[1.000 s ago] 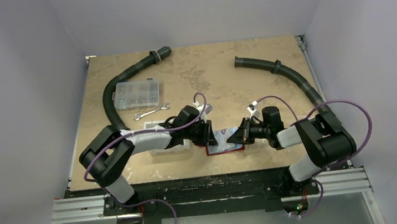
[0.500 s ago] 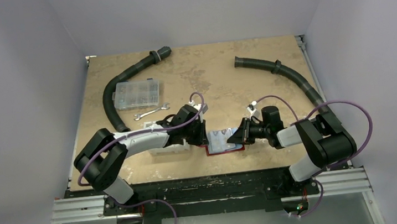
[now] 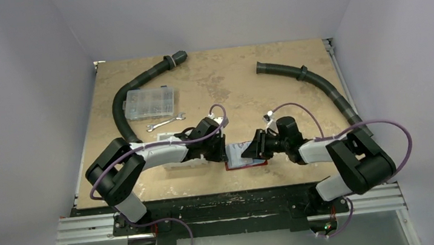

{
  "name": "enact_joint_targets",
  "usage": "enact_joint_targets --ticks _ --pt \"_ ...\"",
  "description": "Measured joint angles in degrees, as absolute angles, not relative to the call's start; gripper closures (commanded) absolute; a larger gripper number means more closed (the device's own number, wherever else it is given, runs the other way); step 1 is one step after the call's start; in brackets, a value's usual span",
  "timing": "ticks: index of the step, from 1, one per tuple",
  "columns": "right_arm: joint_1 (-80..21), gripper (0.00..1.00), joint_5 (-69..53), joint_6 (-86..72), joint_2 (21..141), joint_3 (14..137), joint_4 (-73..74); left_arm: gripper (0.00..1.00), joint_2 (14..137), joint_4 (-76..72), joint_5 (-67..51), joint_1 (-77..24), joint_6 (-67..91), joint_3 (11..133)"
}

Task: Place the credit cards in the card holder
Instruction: Insert the credit card into the card holder.

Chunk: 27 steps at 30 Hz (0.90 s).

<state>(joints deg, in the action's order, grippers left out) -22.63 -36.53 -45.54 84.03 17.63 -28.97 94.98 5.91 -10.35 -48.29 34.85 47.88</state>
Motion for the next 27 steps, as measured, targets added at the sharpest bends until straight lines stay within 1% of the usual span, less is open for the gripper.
enact_joint_targets --ticks 3,7,9,13,19,27 --pt "-23.2 0.44 -34.4 -43.4 80.2 18.8 -23.1 0.99 95.0 5.5 -10.2 -48.6 34.8 47.9" --pt "-23.2 0.37 -31.0 -39.5 75.9 21.0 -14.8 0.99 95.0 5.1 -10.2 -48.9 34.8 47.8" --pt "-23.5 0.34 -29.9 -38.2 75.5 22.0 -12.8 0.99 95.0 4.6 -10.3 -48.9 34.8 47.4" --pt "-25.8 0.33 -27.4 -36.5 75.7 24.0 -9.9 1.00 95.2 4.0 -10.9 -48.9 34.9 47.2" --pt "-32.2 0.35 -22.4 -35.9 76.8 26.3 -8.1 1.00 95.9 2.5 -11.9 -48.8 34.9 47.2" --pt "-32.3 0.36 -20.3 -34.8 75.7 26.6 -6.3 0.99 95.9 2.3 -12.0 -48.8 34.9 47.2"
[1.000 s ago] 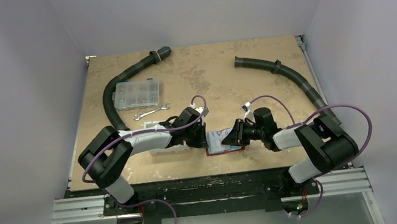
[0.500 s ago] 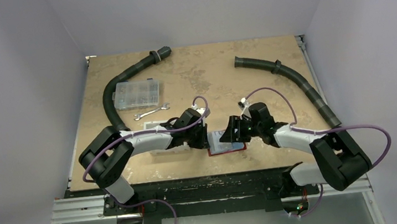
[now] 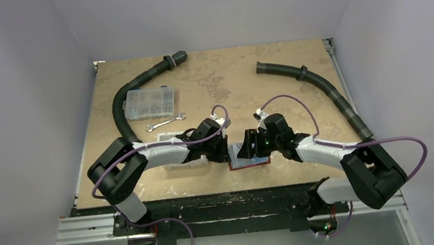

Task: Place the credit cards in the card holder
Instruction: Insert the credit card into the card holder.

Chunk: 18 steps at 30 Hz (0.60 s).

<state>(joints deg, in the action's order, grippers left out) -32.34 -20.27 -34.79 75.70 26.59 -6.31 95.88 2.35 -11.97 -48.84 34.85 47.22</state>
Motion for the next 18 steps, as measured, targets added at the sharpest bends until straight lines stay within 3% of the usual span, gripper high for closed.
enact_joint_targets --ticks 11,15,17,18 --pt "-34.6 0.36 -19.3 -34.7 75.4 28.0 -5.6 0.98 95.9 1.9 -12.2 -48.9 34.8 47.0" --pt "-34.0 0.35 -19.7 -35.5 73.8 28.0 -5.1 0.91 95.9 2.0 -12.2 -48.9 34.8 47.0" --pt "-32.2 0.33 -20.3 -35.6 72.0 28.0 -3.9 0.89 95.9 2.1 -12.1 -48.9 34.5 47.2" --pt "-30.9 0.27 -20.2 -35.5 70.6 28.0 -2.4 0.88 95.9 2.3 -12.1 -48.9 34.3 47.3"
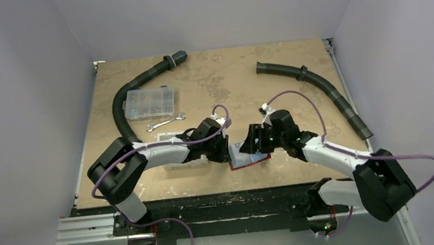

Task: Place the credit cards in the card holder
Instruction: Insert the credit card into the card holder, then close the card holder at the center of the board.

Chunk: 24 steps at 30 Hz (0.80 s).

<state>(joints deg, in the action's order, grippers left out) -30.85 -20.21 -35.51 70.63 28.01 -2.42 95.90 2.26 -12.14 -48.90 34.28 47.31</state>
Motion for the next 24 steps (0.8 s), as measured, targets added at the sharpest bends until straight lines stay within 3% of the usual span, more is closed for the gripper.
enact_joint_targets --ticks 2,5,10,24 --pt "-28.4 0.14 -18.6 -35.3 67.5 28.1 0.8 0.87 95.9 2.5 -12.1 -48.9 33.7 47.5" --pt "-22.6 0.09 -15.4 -35.3 62.9 28.5 5.7 0.87 95.9 2.7 -12.1 -48.9 33.1 47.7" --pt "-12.6 0.09 -15.4 -35.2 65.4 28.5 6.9 0.87 96.4 2.5 -12.3 -48.9 33.1 47.7" --pt "-11.5 0.17 -32.5 -33.3 76.5 26.1 -5.7 0.86 96.6 2.0 -13.1 -48.9 32.4 47.7"
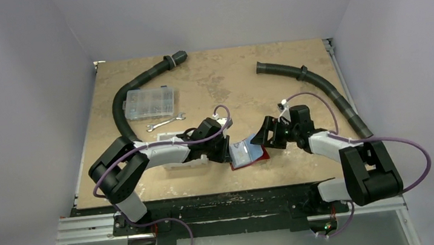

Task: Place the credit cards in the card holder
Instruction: Close the card holder at the center of the board.

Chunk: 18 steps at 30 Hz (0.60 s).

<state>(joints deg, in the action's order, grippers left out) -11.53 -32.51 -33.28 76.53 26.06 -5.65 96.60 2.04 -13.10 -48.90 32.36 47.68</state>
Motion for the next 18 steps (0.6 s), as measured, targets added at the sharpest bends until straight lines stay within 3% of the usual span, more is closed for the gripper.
enact_joint_targets --ticks 7,18 --pt "-11.8 0.17 -41.4 -34.7 73.2 23.0 -7.9 0.85 96.8 1.7 -13.3 -48.9 32.3 47.7" --pt "-19.8 0.15 -46.6 -42.9 71.8 23.0 -19.6 0.63 94.5 4.6 -13.1 -48.9 31.9 47.7"
